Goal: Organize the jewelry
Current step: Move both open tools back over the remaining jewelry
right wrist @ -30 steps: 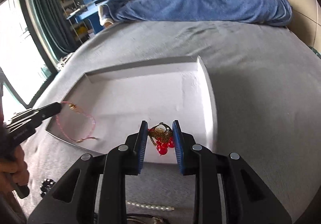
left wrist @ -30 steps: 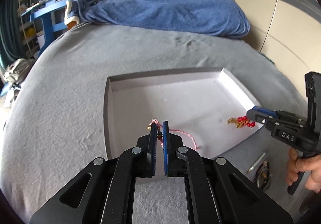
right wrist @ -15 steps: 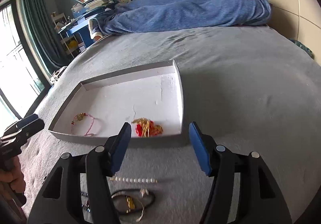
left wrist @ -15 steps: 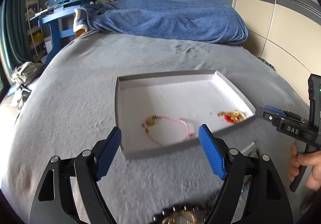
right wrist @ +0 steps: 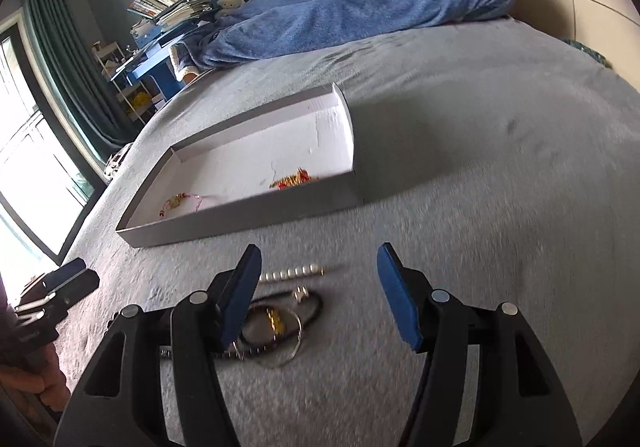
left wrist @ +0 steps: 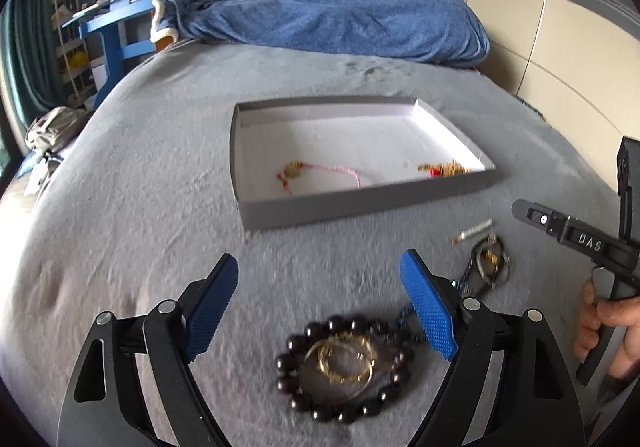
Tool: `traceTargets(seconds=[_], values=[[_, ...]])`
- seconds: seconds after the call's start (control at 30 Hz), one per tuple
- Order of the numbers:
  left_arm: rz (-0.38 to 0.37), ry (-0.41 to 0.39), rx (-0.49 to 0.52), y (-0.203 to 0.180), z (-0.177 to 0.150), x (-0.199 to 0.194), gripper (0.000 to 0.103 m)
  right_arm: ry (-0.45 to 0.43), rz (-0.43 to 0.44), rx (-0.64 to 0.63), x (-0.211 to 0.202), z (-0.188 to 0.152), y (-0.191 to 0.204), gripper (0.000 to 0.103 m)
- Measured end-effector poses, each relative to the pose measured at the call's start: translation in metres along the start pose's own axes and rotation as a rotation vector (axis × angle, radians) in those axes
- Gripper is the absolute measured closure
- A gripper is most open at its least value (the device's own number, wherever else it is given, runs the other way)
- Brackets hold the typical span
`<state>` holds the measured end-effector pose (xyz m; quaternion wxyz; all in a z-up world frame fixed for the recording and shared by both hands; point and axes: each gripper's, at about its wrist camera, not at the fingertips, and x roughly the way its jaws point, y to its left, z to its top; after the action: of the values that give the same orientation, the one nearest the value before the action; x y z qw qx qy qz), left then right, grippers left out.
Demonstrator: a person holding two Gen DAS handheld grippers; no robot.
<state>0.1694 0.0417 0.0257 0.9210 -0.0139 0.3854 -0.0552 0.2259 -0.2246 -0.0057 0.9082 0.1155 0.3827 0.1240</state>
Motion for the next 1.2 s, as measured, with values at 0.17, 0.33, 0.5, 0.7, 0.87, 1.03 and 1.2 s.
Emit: traceTargets(seconds=[0.17, 0.33, 0.5, 0.7, 0.87, 1.03, 1.2], values=[[0.029, 0.039, 0.030, 0.000, -0.015, 0.002, 0.019, 0.022, -0.011, -0.016, 0.002, -0.016, 0.004, 0.043], [0.037, 0.048, 0.006, 0.005, -0.019, 0.000, 0.019, 0.024, -0.023, -0.054, 0.001, -0.029, 0.015, 0.043], [0.042, 0.073, 0.028, -0.003, -0.028, 0.002, 0.019, 0.012, -0.021, -0.089, -0.001, -0.032, 0.024, 0.042], [0.060, 0.082, 0.048, -0.011, -0.040, -0.002, 0.016, 0.010, -0.012, -0.097, -0.002, -0.034, 0.026, 0.042], [0.066, 0.086, 0.048, -0.013, -0.045, -0.005, 0.015, 0.012, -0.006, -0.143, -0.003, -0.038, 0.036, 0.042], [0.076, 0.092, 0.037, -0.011, -0.048, -0.007, 0.014, 0.020, 0.002, -0.154, -0.003, -0.041, 0.038, 0.042], [0.086, 0.098, 0.027, -0.008, -0.050, -0.006, 0.014, 0.028, 0.022, -0.135, -0.003, -0.042, 0.033, 0.042]])
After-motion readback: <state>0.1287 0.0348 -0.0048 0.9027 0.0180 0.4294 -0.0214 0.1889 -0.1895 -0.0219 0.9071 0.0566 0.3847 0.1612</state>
